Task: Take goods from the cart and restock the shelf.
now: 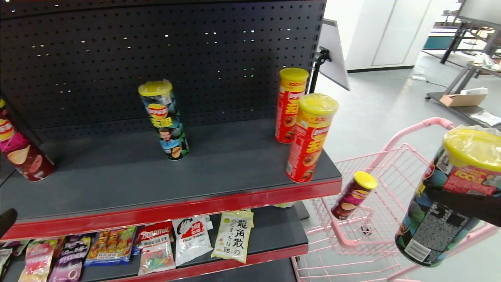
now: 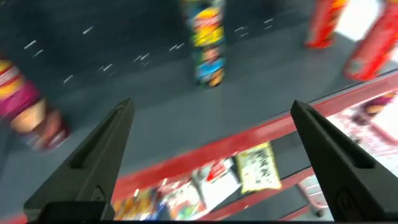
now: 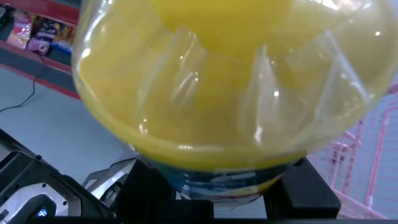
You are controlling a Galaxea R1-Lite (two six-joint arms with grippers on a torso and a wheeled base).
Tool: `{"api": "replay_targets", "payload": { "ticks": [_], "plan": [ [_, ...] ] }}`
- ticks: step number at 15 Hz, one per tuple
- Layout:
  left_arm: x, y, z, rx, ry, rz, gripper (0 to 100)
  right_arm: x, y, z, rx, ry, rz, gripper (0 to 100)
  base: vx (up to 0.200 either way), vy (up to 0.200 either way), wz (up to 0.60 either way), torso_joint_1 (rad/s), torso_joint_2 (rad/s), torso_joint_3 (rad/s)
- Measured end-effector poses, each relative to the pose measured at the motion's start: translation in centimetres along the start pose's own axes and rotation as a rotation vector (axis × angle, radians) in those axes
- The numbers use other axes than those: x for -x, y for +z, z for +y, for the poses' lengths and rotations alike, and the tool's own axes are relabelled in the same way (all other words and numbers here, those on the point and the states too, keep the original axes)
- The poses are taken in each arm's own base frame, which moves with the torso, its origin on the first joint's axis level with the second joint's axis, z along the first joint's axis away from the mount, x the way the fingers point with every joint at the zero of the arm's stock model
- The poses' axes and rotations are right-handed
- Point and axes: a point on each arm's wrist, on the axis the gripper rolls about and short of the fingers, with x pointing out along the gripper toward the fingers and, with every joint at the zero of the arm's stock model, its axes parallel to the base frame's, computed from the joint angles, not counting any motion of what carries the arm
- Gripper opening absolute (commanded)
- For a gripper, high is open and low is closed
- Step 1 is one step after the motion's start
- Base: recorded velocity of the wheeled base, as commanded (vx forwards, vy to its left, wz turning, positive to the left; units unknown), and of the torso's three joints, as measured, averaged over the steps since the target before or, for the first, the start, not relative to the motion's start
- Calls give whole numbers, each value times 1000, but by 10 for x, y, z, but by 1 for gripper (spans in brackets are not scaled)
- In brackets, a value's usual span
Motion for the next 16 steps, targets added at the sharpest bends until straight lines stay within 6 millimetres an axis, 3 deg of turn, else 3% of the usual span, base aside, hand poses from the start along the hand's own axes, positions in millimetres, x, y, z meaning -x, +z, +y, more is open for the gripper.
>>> {"api": "replay_targets", "payload": {
  "ticks": [4,10,16],
  "plan": [
    [-4,-2,2,-88,65,35,100,-1,-7,1,3,13,16,0,0,0,0,0,0,0],
    [-12,-2,3,-156,71,73,100,7,-16,9,26,164,-22,0,0,0,0,0,0,0],
    [-14,-3,4,-155,69,81,100,8,-22,14,40,267,-34,0,0,200,0,4,6,2]
  ]
}}
